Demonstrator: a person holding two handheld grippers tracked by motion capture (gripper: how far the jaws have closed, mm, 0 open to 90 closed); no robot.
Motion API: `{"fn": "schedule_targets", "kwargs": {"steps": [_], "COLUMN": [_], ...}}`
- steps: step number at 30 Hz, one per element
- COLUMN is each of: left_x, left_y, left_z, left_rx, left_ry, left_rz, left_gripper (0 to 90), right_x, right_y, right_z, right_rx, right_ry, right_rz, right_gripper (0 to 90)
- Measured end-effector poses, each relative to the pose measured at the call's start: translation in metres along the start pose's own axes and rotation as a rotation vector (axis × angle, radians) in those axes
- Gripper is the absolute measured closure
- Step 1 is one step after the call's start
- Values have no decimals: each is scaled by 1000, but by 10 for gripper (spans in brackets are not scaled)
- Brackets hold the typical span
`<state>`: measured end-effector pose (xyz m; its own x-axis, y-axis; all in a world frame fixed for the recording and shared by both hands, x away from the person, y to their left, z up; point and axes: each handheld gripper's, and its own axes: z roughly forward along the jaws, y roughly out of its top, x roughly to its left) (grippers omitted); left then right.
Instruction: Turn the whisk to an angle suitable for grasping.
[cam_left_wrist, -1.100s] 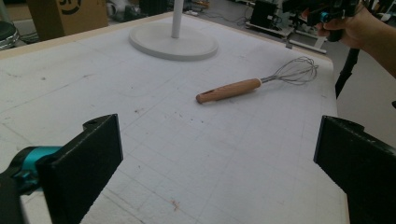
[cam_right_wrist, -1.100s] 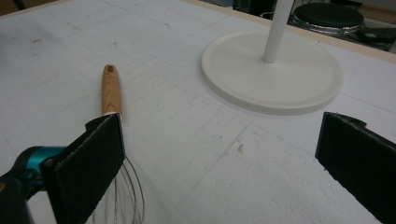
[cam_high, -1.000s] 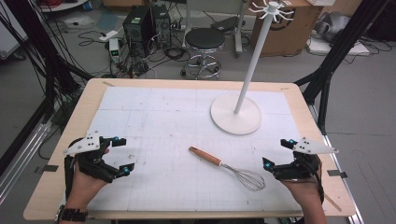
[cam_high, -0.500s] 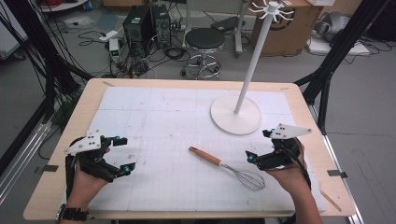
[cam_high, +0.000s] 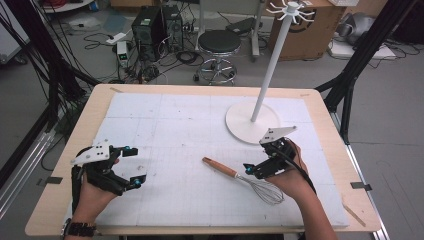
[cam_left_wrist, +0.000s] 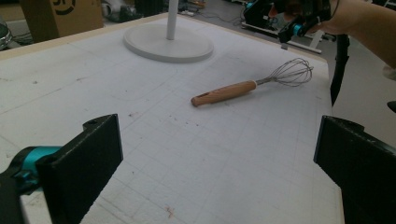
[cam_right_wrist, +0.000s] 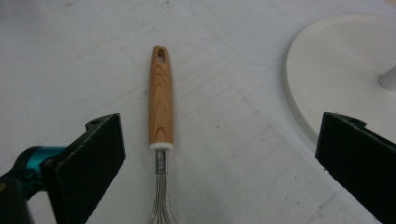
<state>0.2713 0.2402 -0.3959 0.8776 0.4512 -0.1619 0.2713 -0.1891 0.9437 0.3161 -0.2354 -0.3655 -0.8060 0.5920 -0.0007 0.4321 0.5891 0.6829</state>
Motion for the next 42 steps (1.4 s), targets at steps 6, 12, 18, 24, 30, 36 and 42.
{"fn": "schedule_targets", "kwargs": {"steps": [6,12,18,24,30,36,42], "left_x": [0,1,1,1,1,1,1], "left_y": [0,0,0,0,0,0,-1], "left_z": [1,1,1,2,2,3,3], "left_rx": [1,4,4,8,11,14,13], "left_ry": [-1,-1,-2,-4,-3,-8,-8], "left_rz": [-1,0,0,-1,-1,-2,-2], "left_gripper": [17,18,17,17,17,17,17], "right_x": [3,8,12,13,15,19,26], "right_y": [7,15,18,19,17,16,16], "right_z": [19,37,55,64,71,77,83], "right_rx": [79,149,248,300,351,398,434], "right_ry": [35,68,102,135,153,188,169], "right_rz": [-14,-28,-17,-7,-24,-29,-75], "right_gripper": [8,43,162,263,421,530,593]}}
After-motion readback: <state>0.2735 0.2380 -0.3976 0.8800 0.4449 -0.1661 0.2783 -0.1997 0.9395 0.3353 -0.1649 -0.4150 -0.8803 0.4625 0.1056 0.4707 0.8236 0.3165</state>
